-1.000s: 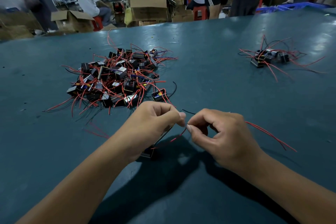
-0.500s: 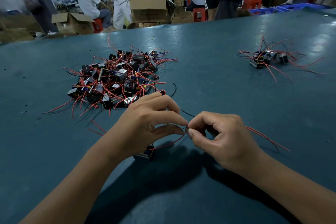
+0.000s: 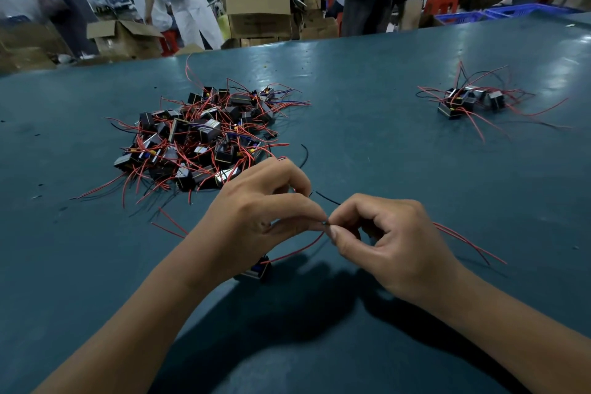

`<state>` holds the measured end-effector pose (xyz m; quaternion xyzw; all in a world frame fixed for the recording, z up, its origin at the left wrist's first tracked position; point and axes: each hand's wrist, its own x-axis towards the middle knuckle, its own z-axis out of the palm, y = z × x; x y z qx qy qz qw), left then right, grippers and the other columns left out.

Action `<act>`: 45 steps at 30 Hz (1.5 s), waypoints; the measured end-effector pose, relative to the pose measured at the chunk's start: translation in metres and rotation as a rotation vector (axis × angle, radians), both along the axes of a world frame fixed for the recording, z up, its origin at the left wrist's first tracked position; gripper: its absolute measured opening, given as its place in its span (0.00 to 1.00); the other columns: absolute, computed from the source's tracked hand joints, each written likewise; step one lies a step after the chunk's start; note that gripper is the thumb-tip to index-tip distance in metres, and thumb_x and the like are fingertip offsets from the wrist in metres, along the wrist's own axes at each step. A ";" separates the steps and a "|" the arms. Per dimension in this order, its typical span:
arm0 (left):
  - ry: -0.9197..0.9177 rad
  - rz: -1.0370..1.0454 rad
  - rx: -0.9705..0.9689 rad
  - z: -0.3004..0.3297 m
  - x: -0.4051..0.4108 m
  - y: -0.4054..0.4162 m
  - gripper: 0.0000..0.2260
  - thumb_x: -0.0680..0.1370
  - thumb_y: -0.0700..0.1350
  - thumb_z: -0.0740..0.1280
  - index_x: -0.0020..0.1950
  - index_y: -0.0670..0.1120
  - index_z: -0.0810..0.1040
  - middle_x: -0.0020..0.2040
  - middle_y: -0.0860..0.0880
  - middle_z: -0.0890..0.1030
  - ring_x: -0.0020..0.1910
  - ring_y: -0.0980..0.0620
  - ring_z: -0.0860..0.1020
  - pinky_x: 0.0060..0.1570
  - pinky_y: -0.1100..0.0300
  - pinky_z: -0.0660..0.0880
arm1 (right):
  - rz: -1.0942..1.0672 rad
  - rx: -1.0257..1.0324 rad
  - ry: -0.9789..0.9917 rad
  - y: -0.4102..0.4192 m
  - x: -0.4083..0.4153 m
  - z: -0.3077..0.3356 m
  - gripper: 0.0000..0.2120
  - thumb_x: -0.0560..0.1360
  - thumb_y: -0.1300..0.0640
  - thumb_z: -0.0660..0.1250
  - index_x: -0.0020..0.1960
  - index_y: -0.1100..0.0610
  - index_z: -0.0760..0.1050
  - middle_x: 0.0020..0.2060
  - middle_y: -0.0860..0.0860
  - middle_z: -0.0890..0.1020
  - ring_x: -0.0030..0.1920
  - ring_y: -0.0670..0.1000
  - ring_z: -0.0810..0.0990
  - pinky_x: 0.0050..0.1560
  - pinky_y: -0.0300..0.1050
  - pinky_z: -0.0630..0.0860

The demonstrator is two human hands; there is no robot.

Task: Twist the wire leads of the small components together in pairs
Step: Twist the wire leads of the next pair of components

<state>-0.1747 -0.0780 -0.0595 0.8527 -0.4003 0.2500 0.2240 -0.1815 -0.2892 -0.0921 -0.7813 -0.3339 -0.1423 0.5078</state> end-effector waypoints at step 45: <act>-0.119 -0.003 0.093 0.005 -0.001 -0.005 0.08 0.79 0.47 0.70 0.46 0.46 0.87 0.43 0.47 0.80 0.39 0.45 0.73 0.37 0.49 0.71 | 0.016 0.020 0.028 -0.003 0.000 -0.004 0.05 0.72 0.66 0.71 0.41 0.58 0.79 0.30 0.42 0.76 0.29 0.38 0.73 0.35 0.24 0.65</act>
